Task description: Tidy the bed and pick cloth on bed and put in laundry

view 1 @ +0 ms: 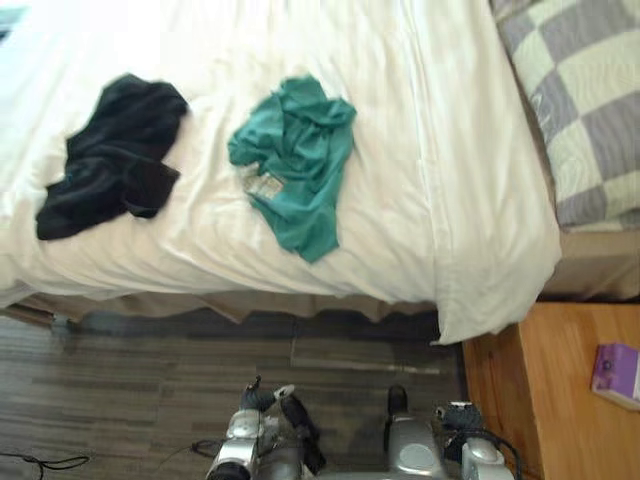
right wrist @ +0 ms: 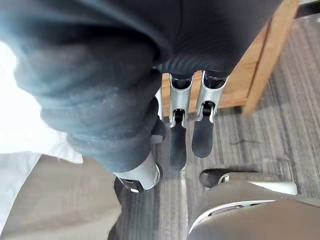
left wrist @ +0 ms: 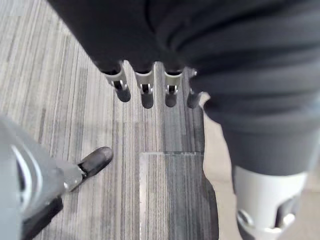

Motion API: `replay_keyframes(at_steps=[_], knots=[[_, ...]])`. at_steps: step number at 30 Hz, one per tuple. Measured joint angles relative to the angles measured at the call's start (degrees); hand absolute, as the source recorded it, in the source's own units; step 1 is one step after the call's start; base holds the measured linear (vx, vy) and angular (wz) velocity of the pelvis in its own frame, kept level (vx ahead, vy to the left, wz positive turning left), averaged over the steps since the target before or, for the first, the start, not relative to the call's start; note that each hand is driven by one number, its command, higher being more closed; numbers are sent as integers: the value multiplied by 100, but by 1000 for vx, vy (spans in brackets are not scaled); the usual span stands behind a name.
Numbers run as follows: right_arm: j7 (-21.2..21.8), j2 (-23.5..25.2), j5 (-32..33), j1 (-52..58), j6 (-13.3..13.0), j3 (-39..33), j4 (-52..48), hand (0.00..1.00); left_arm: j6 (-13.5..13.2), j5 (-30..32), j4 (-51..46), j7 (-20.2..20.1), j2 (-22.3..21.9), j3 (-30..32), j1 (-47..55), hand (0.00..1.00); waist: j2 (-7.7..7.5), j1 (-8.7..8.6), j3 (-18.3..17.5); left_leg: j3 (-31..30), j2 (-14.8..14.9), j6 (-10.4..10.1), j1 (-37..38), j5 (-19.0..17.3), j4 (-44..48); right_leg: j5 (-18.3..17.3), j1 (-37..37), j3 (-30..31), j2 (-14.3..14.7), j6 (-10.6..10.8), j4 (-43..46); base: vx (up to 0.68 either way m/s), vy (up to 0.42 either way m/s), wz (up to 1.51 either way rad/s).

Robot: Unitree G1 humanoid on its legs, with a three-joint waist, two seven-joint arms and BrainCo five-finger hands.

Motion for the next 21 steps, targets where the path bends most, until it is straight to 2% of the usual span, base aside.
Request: replay_keyframes(at_steps=[5, 6, 8, 9, 11, 12, 13, 15, 17, 18, 19, 20, 21], knots=[[4, -55, 3, -11, 125, -36, 316, 0, 18, 149, 38, -1, 32, -5, 239, 0, 65, -7, -180, 6, 36, -83, 325, -69, 0, -30, 333, 9, 51, -21, -125, 21, -6, -6], [12, -72, 62, -11, 148, -65, 392, 0, 20, 145, 42, -1, 22, -3, 313, 0, 65, -1, -209, 58, 54, -125, 356, -174, 128, -62, 345, 87, 49, -19, -78, -3, 14, -24], [6, -84, 181, 7, 193, -188, 494, 0, 25, 92, 53, 10, 9, 0, 389, 0, 46, 57, -215, 32, 176, -164, 136, -545, 948, -206, 333, 225, -55, 19, 70, -6, 25, -19], [-9, -116, 276, 69, 221, -282, 622, 0, 29, 62, 38, 26, 16, 6, 362, 0, 9, 73, -226, -221, 261, -207, -138, -680, 1696, -320, 308, 241, -169, 35, 246, 0, 0, 0], [-38, -106, 298, 218, 290, -434, 668, 0, 14, -73, 27, 77, -8, 4, 348, 0, -31, 64, -226, -518, 380, -272, -493, -754, 2526, -345, 335, 259, -343, 49, 338, -34, 45, 7], [-48, -117, 287, 273, 344, -625, 674, 0, 10, -137, 29, 135, -24, 7, 366, 0, 55, 68, -255, -524, 587, -300, -686, -1059, 3094, -327, 373, 303, -376, 43, 334, -18, 119, -10], [-48, -139, 287, 286, 348, -684, 679, 0, 8, -139, 27, 139, -18, 12, 365, 0, 74, 63, -263, -531, 725, -264, -726, -1189, 3297, -326, 372, 341, -380, 60, 333, -15, 165, -22], [-47, -163, 289, 339, 348, -790, 695, 0, 4, -139, 27, 164, 5, 10, 365, 0, 68, 43, -270, -866, 1107, -209, -874, -1320, 3542, -364, 377, 397, -472, 234, 336, 11, 229, -10], [-68, -163, 291, 365, 382, -810, 701, 0, -9, -142, 24, 165, 8, -2, 314, 0, 8, -43, -294, -1689, 1465, -227, -1189, -1306, 3254, -419, 224, 486, -751, 518, 460, 122, 357, 15], [-87, -167, 293, 371, 390, -812, 708, 0, -10, -149, 24, 168, 8, -3, 294, 0, -10, -41, -304, -1911, 1504, -229, -1241, -1303, 3107, -413, 148, 546, -842, 587, 511, 157, 458, 6], [-138, -212, 291, 376, 386, -809, 709, 0, -11, -155, 25, 180, 7, -57, 268, 0, -8, -40, -312, -2378, 1535, -209, -1316, -1289, 2817, -412, 32, 666, -1041, 837, 548, 182, 564, 0], [-151, -222, 287, 380, 386, -806, 735, 0, -10, -156, 30, 193, 63, -165, 254, 0, -43, -47, -342, -2569, 1476, -1086, -1407, -1087, 2865, -411, 2, 761, -1260, 850, 515, 207, 599, 6], [-156, -187, 289, 360, 376, -815, 793, 0, -14, -159, 23, 209, 160, -235, 199, 0, -168, -50, -381, -2507, 1261, -1135, -1529, -1264, 3159, -413, 30, 861, -1432, 874, 376, 223, 597, 19]])
